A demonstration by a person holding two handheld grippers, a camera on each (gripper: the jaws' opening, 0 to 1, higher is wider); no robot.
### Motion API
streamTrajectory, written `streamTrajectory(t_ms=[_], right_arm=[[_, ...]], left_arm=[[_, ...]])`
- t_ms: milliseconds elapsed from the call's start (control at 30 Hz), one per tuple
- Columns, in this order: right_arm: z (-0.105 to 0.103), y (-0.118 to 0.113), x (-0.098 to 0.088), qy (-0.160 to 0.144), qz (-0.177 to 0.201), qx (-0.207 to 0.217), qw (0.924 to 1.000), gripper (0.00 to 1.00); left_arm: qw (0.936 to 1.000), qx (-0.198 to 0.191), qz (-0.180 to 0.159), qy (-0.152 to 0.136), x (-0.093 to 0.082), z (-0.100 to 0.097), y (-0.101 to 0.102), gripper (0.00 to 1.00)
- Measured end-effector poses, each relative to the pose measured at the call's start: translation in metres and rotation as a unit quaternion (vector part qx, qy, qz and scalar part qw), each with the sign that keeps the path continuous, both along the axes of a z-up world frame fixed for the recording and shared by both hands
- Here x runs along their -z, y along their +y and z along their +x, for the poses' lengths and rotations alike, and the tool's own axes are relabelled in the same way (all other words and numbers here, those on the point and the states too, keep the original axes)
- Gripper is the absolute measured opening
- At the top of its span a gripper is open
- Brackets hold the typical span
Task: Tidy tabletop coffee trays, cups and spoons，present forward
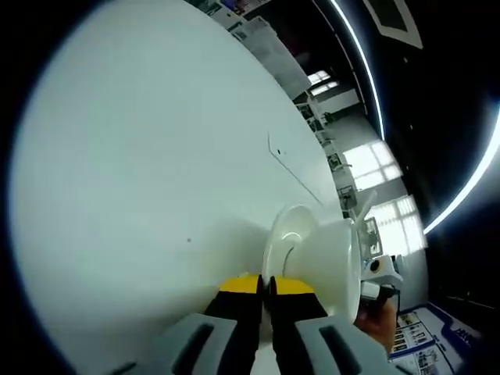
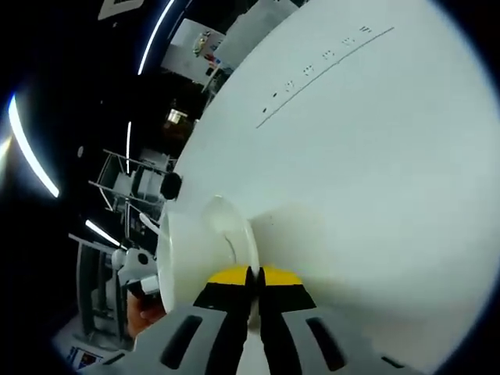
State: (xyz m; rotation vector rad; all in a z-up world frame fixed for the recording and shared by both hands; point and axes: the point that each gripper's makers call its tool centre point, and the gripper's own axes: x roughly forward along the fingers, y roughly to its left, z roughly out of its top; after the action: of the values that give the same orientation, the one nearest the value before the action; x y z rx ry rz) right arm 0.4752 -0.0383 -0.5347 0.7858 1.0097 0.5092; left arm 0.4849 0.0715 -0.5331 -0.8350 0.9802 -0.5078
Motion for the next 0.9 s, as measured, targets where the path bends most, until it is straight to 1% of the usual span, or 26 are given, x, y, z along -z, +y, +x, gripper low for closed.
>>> streamTrajectory(t_ms=[133,200,267,333,433,500,567,667,800,833,900], right_arm=[[0.018,0.000,-0.004,-0.002,-0.001,-0.002,1.0000,0.04],[0.033,-0.004,-0.004,-0.006,-0.007,-0.004,1.0000,0.04],[0.050,-0.011,-0.001,-0.004,-0.011,-0.004,0.9999,0.04],[0.057,-0.011,0.002,-0.003,-0.015,-0.003,0.9999,0.04],[0.059,-0.008,0.009,0.002,-0.012,0.002,0.9999,0.04],[0.058,-0.007,0.014,0.008,-0.010,0.006,0.9999,0.04],[0.058,-0.007,0.019,0.015,-0.004,0.007,0.9999,0.04],[0.066,-0.011,0.024,0.020,0.002,0.009,0.9997,0.04],[0.071,-0.011,0.030,0.018,-0.005,0.010,0.9998,0.04],[0.066,-0.009,0.029,0.019,-0.004,0.012,0.9997,0.04],[0.067,-0.010,0.030,0.017,-0.009,0.012,0.9998,0.05]], left_arm=[[1.0000,-0.004,0.002,-0.001,-0.003,0.015,0.001,0.06],[0.9999,-0.012,-0.005,0.003,-0.001,0.024,0.001,0.06],[0.9998,-0.015,-0.009,0.007,0.001,0.030,-0.001,0.06],[0.9998,-0.020,-0.006,0.006,0.003,0.036,-0.002,0.06],[0.9994,-0.032,-0.009,0.012,0.009,0.044,-0.001,0.06],[0.9993,-0.035,-0.005,0.014,0.013,0.048,0.000,0.05],[0.9993,-0.033,0.006,0.014,0.015,0.048,-0.001,0.06],[0.9992,-0.035,0.009,0.016,0.018,0.048,0.000,0.06],[0.9990,-0.041,0.008,0.018,0.022,0.048,-0.001,0.06],[0.9989,-0.042,0.009,0.018,0.023,0.048,-0.002,0.06],[0.9989,-0.043,0.009,0.019,0.025,0.048,-0.002,0.06]])
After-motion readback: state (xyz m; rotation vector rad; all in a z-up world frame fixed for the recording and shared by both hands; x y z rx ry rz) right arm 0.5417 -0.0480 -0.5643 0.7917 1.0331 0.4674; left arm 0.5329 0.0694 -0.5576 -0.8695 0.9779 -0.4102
